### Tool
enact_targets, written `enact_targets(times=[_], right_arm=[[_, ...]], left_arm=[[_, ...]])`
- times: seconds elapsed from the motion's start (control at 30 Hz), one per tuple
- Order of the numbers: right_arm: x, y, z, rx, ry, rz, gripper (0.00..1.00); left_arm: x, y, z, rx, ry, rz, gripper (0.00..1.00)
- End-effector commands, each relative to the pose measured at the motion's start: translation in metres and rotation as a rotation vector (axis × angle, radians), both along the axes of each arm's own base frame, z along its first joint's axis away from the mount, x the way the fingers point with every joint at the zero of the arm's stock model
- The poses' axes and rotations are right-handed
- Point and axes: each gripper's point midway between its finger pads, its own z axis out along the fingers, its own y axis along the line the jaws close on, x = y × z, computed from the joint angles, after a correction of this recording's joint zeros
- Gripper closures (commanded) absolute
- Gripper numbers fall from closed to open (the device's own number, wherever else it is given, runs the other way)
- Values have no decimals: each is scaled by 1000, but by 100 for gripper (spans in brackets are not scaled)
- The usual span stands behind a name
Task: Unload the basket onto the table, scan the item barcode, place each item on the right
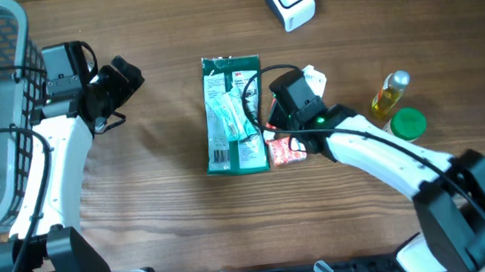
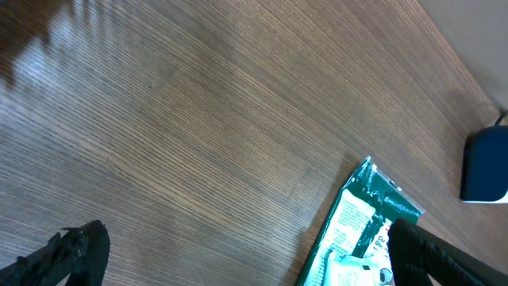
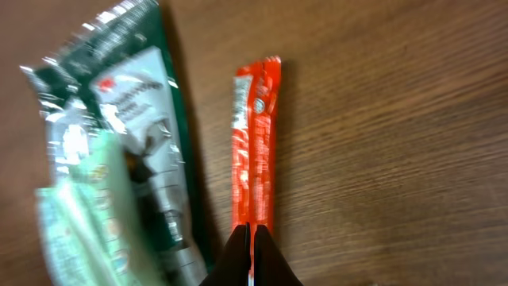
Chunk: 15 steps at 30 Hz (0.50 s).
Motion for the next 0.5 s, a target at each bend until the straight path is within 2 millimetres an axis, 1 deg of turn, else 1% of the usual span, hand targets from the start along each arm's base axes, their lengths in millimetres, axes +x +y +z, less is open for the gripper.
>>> enact_targets(times=[0.0, 0.07, 0.13, 0.3, 0.47], right_arm=[[1, -5, -34, -43, 53, 5, 96], [1, -6, -44, -54, 70, 1, 96], [0, -7, -48, -60, 81, 1, 96], [-6, -4, -52, -43, 114, 19, 96], [7, -8, -45, -63, 47, -13, 96]], left_arm=[[2, 2, 1, 0, -3, 12, 0], [2, 2, 1, 0, -3, 13, 0], [2, 2, 1, 0, -3, 13, 0], [2, 2, 1, 0, -3, 12, 0], [2, 2, 1, 0, -3, 12, 0]])
